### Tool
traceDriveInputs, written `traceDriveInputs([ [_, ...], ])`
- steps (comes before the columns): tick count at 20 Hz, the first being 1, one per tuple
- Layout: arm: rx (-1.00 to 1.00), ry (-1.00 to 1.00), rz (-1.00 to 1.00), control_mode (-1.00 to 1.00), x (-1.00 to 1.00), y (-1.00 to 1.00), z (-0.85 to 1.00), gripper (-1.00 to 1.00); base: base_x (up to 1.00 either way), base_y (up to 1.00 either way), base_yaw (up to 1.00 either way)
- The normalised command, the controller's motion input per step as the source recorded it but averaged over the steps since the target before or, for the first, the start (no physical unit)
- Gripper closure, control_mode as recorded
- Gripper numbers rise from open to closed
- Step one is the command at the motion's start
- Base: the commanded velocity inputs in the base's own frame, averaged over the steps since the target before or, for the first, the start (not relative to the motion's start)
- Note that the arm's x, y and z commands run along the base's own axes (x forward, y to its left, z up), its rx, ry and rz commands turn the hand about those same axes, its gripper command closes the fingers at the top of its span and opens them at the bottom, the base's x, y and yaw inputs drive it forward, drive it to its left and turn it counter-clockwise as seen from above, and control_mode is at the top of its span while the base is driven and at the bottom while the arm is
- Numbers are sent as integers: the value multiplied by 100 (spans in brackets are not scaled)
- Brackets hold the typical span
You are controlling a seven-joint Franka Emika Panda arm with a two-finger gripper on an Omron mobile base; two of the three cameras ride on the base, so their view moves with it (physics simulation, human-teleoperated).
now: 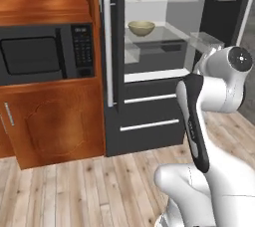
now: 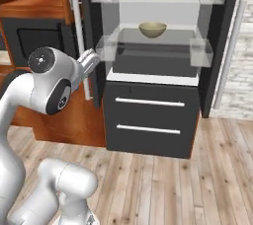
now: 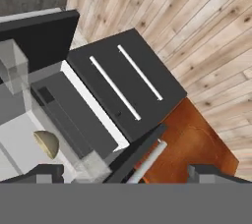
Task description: Move the glass cup from next to the sink to the open cabinet. Then, move the bowl with the eggplant to the fridge to clear the area for faucet cleaning.
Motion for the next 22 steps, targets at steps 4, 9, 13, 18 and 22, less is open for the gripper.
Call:
traceDriveInputs([
  [4, 0, 0, 0, 100, 0, 0, 0, -100, -100, 100, -20],
  [9, 0, 0, 0, 100, 0, 0, 0, -100, -72, 100, 4],
  [13, 0, 0, 0, 100, 0, 0, 0, -100, -13, 100, 62],
  [18, 0, 0, 0, 100, 0, 0, 0, -100, -4, 94, 73],
  [22, 0, 0, 0, 100, 0, 0, 0, -100, 0, 68, 77],
])
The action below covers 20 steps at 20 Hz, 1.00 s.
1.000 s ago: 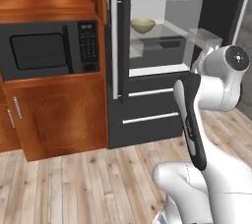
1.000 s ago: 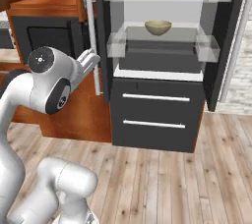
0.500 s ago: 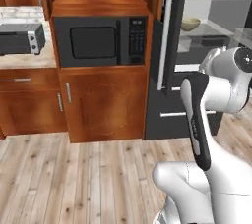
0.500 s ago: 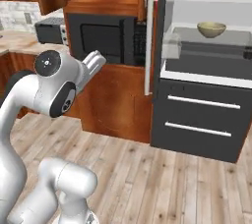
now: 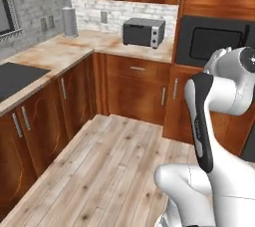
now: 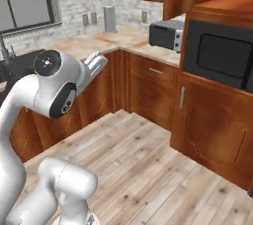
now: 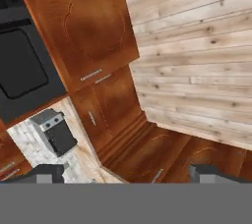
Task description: Move the glass cup from next to the sink to the open cabinet. Then, move the bowl with the eggplant to the fridge to clear the area for faucet cleaning.
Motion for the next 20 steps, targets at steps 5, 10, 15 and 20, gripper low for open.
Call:
traceDriveInputs([
  [5, 0, 0, 0, 100, 0, 0, 0, -100, 5, 26, 87],
  [10, 0, 0, 0, 100, 0, 0, 0, -100, 45, 1, 83],
  [15, 0, 0, 0, 100, 0, 0, 0, -100, 32, -10, 22],
  [20, 0, 0, 0, 100, 0, 0, 0, -100, 15, -9, 9],
])
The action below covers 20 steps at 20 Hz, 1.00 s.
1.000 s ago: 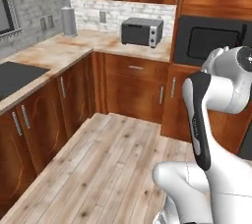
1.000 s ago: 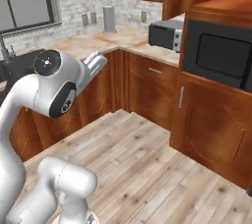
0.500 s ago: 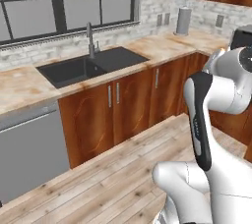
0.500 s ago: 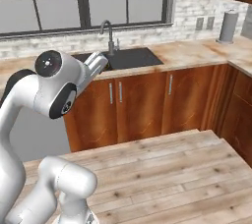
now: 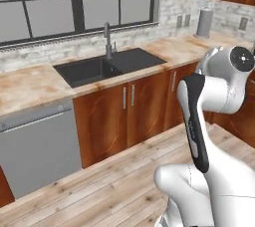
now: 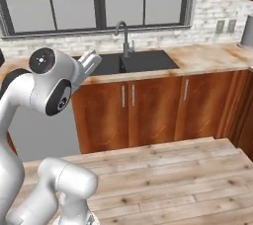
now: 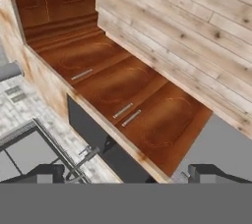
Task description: Move the glass cup from next to the sink to the open cabinet. Then, move the bowl with the eggplant to the fridge to clear the area for faucet cleaning.
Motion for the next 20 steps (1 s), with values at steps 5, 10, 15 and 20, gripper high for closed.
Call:
traceDriveInputs([
  [5, 0, 0, 0, 100, 0, 0, 0, -100, 2, 17, 74],
  [10, 0, 0, 0, 100, 0, 0, 0, -100, 26, 21, 79],
  [15, 0, 0, 0, 100, 0, 0, 0, -100, 98, 39, 37],
  [20, 0, 0, 0, 100, 0, 0, 0, -100, 100, 79, -11],
])
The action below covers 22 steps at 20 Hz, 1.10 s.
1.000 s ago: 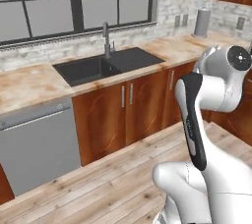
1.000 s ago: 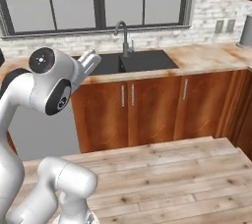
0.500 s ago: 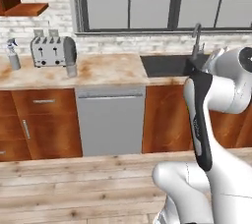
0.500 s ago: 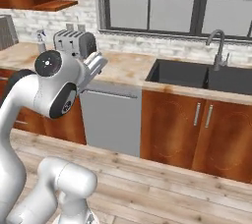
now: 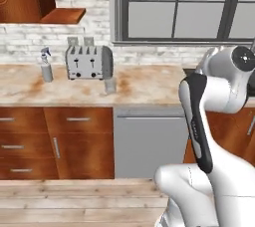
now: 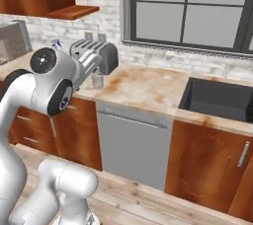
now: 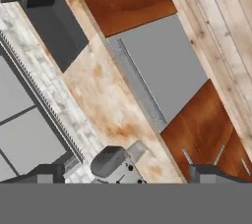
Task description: Move the glass cup from next to the sink to the open cabinet. Then, move the bowl with the eggplant to the fridge to clear the area for faucet cleaning.
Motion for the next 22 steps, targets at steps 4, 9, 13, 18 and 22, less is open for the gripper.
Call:
traceDriveInputs([
  [4, 0, 0, 0, 100, 0, 0, 0, -100, 100, 99, -46],
  [9, 0, 0, 0, 100, 0, 0, 0, -100, 100, 78, -51],
  [13, 0, 0, 0, 100, 0, 0, 0, -100, 82, 15, -20],
  [18, 0, 0, 0, 100, 0, 0, 0, -100, 31, 0, -1],
  [22, 14, 11, -22, -100, 13, 24, -31, -100, 0, 0, 0],
])
